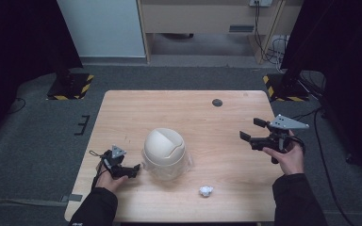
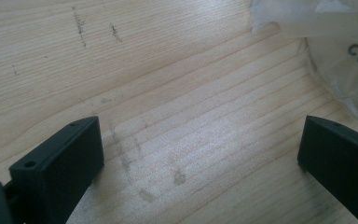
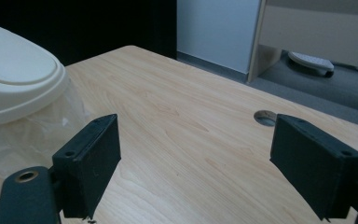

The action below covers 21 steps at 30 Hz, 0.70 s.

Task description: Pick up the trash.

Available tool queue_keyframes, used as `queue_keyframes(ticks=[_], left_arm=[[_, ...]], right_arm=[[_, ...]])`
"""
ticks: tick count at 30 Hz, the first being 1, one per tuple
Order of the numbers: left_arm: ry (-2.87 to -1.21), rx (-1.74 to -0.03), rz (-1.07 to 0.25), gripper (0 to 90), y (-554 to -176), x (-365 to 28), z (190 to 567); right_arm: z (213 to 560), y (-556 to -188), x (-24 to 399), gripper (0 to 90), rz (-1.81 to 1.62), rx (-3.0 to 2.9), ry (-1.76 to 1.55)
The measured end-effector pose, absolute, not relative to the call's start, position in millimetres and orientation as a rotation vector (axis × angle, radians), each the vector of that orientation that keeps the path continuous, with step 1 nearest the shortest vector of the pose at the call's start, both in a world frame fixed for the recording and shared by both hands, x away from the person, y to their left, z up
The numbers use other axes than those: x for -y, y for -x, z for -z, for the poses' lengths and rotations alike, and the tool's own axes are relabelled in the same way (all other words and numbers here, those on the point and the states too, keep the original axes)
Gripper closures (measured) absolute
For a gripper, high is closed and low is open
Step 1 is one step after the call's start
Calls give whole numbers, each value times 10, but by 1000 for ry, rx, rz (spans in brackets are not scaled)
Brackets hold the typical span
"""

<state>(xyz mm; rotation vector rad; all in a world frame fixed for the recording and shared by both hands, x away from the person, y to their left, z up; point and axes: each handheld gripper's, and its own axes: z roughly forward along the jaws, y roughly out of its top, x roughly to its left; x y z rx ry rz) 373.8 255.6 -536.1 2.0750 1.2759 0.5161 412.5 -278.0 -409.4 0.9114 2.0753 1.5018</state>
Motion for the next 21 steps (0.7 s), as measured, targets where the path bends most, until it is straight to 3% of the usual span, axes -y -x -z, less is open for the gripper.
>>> queue_keyframes(ticks=[21], left_arm=[[-2075,-1275,-516,0,-3737,-2556,5361]], right_arm=[[3754,-4234,2484,152,-1585,-2081,-781]])
